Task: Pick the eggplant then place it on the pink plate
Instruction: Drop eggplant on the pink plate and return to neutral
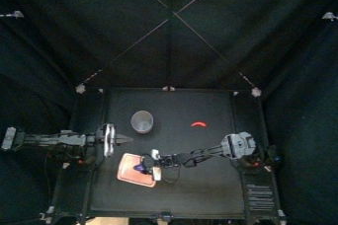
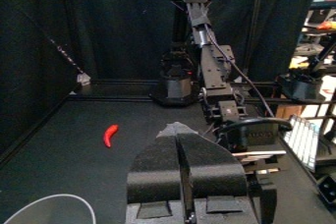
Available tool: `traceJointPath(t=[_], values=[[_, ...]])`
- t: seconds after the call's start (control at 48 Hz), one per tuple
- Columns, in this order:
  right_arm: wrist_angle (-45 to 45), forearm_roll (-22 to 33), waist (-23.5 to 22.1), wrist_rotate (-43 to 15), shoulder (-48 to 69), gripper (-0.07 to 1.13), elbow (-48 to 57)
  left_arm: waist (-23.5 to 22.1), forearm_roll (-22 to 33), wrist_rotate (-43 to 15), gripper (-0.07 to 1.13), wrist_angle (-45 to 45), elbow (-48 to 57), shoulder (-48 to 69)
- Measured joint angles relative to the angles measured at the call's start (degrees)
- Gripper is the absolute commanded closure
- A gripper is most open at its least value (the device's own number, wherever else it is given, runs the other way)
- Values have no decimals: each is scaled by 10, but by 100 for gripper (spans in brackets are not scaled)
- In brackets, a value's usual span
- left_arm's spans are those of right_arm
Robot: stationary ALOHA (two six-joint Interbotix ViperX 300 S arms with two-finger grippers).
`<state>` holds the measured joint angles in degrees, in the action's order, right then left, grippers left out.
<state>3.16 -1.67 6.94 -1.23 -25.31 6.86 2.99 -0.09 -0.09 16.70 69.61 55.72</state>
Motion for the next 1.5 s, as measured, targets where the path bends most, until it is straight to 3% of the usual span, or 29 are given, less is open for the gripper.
traceJointPath(t=[0.104,0.208,0.604,0.792,1.167,1.5], values=[[-1,0,3,-2,-4,10,-3,0,0,0,108,1,0,0],[-2,1,5,-2,-4,1,-3,0,0,0,108,0,0,0],[2,28,-5,3,59,2,33,1,0,0,108,0,0,0],[46,34,-29,1,177,2,121,1,0,0,108,0,0,0],[231,22,-62,4,455,2,378,3,0,-2,108,0,3,2],[222,31,-69,0,699,2,518,4,0,-2,108,0,4,3]])
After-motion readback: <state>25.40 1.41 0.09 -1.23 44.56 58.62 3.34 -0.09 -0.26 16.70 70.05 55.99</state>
